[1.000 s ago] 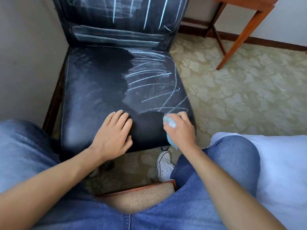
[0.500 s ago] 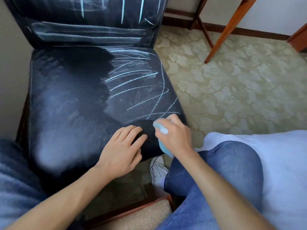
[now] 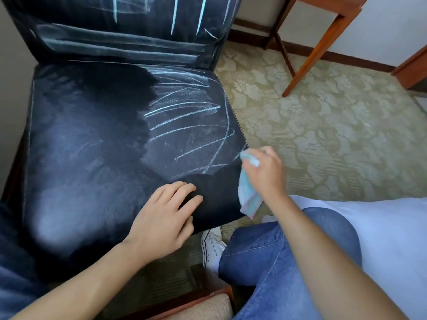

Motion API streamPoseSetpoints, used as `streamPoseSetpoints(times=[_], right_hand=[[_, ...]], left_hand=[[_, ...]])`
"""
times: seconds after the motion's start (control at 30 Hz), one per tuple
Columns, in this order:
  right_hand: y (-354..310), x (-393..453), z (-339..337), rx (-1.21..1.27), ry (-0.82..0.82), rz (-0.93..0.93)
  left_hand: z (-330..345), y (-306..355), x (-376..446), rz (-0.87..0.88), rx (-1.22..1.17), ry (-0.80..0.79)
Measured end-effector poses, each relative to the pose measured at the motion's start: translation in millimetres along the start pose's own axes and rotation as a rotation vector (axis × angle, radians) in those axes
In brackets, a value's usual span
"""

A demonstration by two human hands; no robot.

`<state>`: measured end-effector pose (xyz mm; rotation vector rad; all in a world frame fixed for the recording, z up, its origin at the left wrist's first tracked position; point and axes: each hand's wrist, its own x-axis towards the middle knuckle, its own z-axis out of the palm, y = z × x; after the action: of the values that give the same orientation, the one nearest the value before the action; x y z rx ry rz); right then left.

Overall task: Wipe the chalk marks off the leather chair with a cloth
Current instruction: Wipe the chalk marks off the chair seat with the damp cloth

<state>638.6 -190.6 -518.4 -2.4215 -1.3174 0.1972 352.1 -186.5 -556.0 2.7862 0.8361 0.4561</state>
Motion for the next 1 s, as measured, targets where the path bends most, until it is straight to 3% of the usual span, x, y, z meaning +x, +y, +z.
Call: streamPoseSetpoints(times=[0.1,0.27,0.3,0.4,0.43,0.47,0.57,0.6,0.63,0.73,1.0], right_hand=[[-2.2,6.2,-0.3,0.05,0.031,0.052],[-26.9,-35.2,9.9,-0.026,-0.17,-0.496],[-22.1,-22.6,8.1,-0.039,-0.132,-0.456],[-6.0,15.3,2.6,0.053,-0.008,-0.049],[-5.9,16.4,4.4,0.065,0.005,-0.038],[-11.6,10.7,4.9,0.04,-0.028,-0.102],[-20.6,-19.6,2.9,-0.02,-0.201,-0.52],[-17.9,-14.5,-1.1,-0.055,-0.215,-0.565],[-13.5,0.0,-3.1,-0.076,-0.192,-0.523],[-4.2,44.6,0.5,-0.015,-0.063,-0.164],[3.7,76.7,15.1,0.168,-0.02,0.219]], left_hand=[[-0.2,1.3,2.1,-0.005,-0.001,-0.004],[-1.5,1.1,2.3,-0.012,-0.009,-0.03],[-1.2,0.7,1.6,-0.008,-0.011,-0.028],[-1.5,0.5,1.7,-0.01,-0.017,-0.021],[-1.4,0.6,2.1,-0.008,-0.017,-0.021],[-1.6,0.8,2.2,-0.008,-0.02,-0.024],[-2.5,0.9,3.4,-0.013,-0.034,-0.036],[-2.0,0.7,3.3,-0.01,-0.037,-0.037],[-1.5,0.5,2.9,-0.006,-0.037,-0.038],[-1.1,0.5,3.3,-0.007,-0.019,-0.028],[0.0,1.7,5.7,0.018,-0.025,-0.017]])
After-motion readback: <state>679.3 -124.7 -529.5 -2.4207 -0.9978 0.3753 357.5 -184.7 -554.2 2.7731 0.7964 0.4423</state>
